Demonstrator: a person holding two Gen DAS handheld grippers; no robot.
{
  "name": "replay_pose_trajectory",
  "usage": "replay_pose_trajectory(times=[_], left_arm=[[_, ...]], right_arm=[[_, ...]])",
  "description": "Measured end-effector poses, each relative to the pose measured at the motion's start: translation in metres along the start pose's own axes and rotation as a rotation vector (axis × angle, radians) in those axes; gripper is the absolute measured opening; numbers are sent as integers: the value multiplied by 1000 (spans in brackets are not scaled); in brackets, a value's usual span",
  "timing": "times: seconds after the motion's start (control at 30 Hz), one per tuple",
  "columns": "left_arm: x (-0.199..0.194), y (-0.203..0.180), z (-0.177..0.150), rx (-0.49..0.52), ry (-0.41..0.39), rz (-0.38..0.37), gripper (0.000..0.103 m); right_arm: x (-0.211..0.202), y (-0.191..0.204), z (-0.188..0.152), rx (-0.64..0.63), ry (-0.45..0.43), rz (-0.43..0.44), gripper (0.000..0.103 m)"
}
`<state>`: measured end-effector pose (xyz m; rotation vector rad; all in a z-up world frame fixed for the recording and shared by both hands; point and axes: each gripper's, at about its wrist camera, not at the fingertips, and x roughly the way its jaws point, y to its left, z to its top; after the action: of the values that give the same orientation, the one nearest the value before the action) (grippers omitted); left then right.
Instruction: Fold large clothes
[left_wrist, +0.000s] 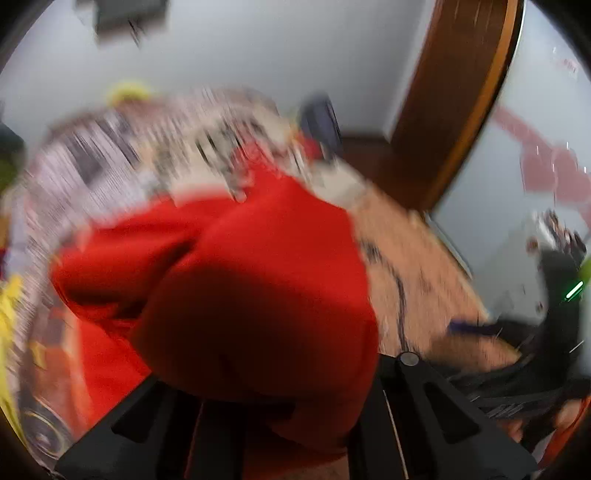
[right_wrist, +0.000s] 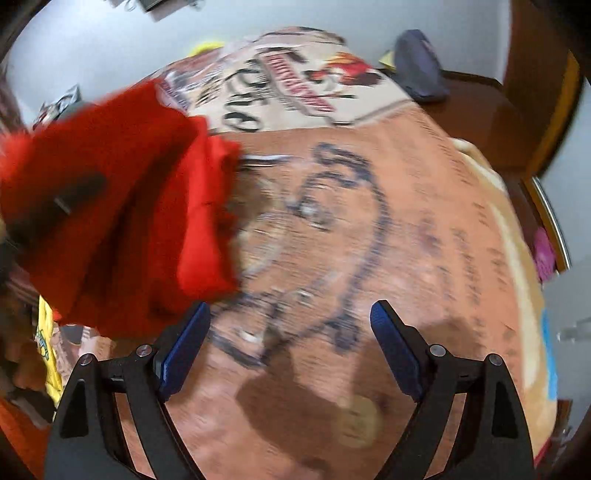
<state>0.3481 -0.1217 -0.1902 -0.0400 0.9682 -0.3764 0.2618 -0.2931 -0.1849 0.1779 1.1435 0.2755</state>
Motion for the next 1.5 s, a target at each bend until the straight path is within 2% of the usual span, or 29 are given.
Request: replay_pose_trajectory(times=[0.07, 0.17, 0.23, 0.33, 0.4, 0.5, 0.63, 0.73, 0.83, 0.93, 1.0, 1.13, 1.2, 1.3, 1.37, 1.5], left_arm=[[22, 1, -13, -10, 88, -15, 7], [27, -5, -24, 4, 115, -16, 15], [17, -10, -25, 21, 115, -32, 33], [-4, -14, -24, 42, 119, -60, 51], [-28, -18, -25, 74, 76, -55, 56], [-66, -15, -30, 87, -8, -15, 71], [-105, 14, -34, 57, -112, 61, 89], [-110, 47, -38, 22, -132, 162, 89], [-95, 82, -45, -35, -78, 259, 89], [-74, 108, -56, -80, -29, 278, 89], [-63, 120, -65, -114, -16, 243, 90], [-55, 133, -70, -171, -46, 203, 98], [-54, 134, -73, -170, -50, 203, 98], [-48, 131, -75, -151, -60, 213, 98], [-46, 131, -74, -147, -67, 212, 98], [-45, 136, -75, -175, -63, 190, 99]], right_arm=[[-10, -12, -5, 18, -10, -3, 87], [-17, -19, -4, 38, -23, -3, 87], [-25, -19, -7, 46, -35, 6, 87], [-32, -12, -4, 35, -59, 24, 86], [-38, -5, -1, 23, -80, 40, 86], [-51, 14, 4, 1, -117, 80, 86], [-59, 43, 9, -50, -143, 119, 87], [-53, 71, 13, -112, -141, 139, 87], [-36, 98, 14, -158, -107, 159, 87], [-14, 121, 15, -202, -64, 180, 87], [0, 135, 13, -242, -45, 178, 87], [41, 151, 12, -323, 1, 50, 86], [58, 146, 14, -323, 31, 42, 86], [63, 126, 25, -285, 29, 47, 86], [60, 109, 37, -258, 6, 19, 86], [48, 63, 60, -117, -44, -81, 86]])
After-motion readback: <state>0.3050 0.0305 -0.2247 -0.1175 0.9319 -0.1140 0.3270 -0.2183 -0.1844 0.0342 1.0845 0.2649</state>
